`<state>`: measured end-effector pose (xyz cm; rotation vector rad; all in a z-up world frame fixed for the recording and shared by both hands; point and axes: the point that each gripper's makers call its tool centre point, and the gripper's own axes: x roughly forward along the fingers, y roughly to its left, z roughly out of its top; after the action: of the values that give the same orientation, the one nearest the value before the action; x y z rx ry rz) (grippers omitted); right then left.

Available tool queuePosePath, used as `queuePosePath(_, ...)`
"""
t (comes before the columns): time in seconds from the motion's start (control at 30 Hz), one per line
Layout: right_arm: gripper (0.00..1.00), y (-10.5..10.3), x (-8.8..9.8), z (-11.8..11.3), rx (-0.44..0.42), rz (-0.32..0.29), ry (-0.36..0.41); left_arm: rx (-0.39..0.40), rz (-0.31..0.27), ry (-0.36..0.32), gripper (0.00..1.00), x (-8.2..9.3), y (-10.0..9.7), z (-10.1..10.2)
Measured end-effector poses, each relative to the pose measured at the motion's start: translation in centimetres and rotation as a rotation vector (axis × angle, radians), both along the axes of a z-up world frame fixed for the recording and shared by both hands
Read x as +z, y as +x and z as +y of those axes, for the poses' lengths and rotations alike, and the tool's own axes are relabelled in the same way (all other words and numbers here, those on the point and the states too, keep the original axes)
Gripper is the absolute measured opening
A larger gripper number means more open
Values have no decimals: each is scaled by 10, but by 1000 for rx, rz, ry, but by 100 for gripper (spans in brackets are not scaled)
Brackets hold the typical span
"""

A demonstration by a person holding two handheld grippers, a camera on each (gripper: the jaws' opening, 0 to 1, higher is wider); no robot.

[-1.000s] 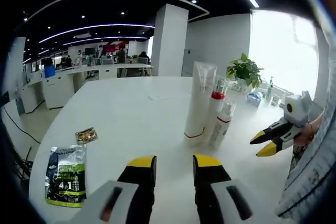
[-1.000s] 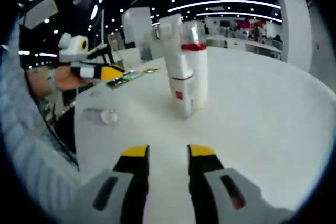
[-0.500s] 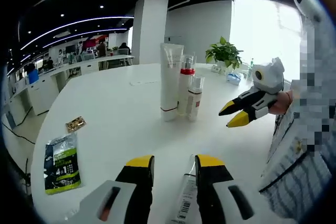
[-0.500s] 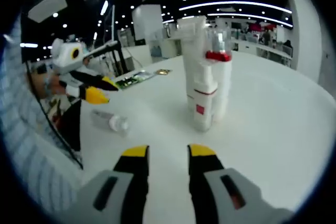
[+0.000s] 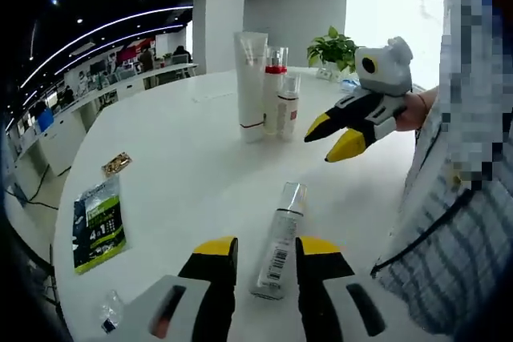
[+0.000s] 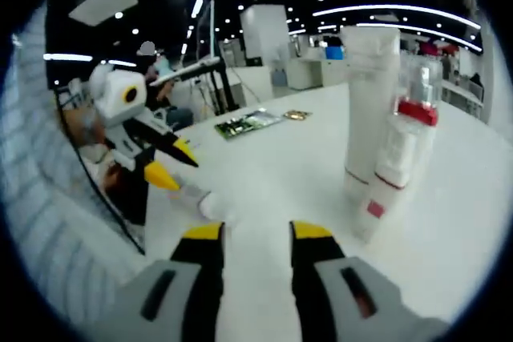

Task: Arrange the skincare products in the storage area until every visible bottle or jar stands upright without overlapping.

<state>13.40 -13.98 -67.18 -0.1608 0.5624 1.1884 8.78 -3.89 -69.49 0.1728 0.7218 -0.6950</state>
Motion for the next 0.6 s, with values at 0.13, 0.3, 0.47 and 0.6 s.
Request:
queuePosePath(0.13, 32, -8, -2, 14, 88, 7, -3, -25, 28, 17, 28, -8, -5, -1)
queuePosePath(0.3, 32, -16, -22, 31, 216, -23, -79, -55, 37, 77, 24, -19, -6, 4)
queuePosePath(0.47, 33, -18, -31, 43, 289, -50, -101, -60, 28, 85, 24, -21, -2, 7)
queuePosePath(0.6, 33, -12, -38, 45, 307, -80, -132, -102, 6, 129, 22, -22, -1, 9)
